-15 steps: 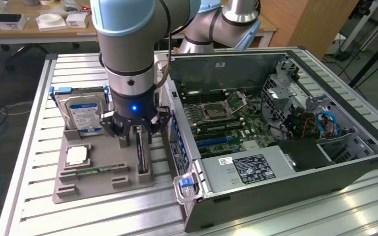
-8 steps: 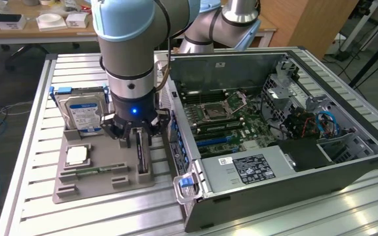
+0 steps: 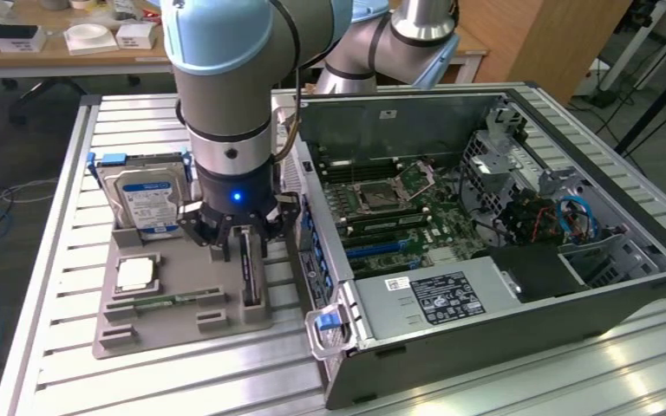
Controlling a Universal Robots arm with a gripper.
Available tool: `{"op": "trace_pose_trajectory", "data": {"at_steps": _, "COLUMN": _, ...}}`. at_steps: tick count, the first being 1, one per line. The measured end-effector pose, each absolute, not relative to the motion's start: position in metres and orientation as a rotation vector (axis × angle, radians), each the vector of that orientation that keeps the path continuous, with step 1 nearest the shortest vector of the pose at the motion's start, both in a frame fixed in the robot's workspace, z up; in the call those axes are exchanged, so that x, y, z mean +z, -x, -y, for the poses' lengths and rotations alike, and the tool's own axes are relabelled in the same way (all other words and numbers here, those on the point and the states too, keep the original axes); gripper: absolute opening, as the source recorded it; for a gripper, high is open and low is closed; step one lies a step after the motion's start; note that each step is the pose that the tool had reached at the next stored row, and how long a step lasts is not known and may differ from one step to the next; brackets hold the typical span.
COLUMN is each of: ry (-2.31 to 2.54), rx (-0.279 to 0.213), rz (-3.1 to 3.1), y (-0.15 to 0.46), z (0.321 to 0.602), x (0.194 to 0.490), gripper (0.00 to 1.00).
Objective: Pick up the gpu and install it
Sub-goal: 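Pick up the gpu and move the gpu toward the slot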
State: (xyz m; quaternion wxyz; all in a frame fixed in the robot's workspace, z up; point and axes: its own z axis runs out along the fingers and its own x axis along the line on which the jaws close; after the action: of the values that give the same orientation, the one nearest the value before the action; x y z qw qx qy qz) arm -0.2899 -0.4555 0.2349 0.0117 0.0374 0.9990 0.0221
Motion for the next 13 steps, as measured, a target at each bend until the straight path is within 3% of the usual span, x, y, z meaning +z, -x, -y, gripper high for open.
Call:
{"op": "trace_pose_trajectory", "data": {"at_steps": 8, "ry": -0.117, "rx": 0.069, "rz": -3.115, "y": 0.2899, "z": 0.4555, "x": 0.2346, "gripper": 0.51}}
{"op": "trace_pose_trajectory", "data": {"at_steps": 11, "ry": -0.117, "rx": 0.069, "rz": -3.115, "y": 0.2899, "z": 0.4555, "x": 0.2346, "gripper": 0.38}}
{"op": "trace_pose_trajectory", "data": {"at_steps": 13, "ry": -0.117, "rx": 0.069, "rz": -3.115, "y": 0.2899, "z": 0.4555, "x": 0.2346, "gripper": 0.38}}
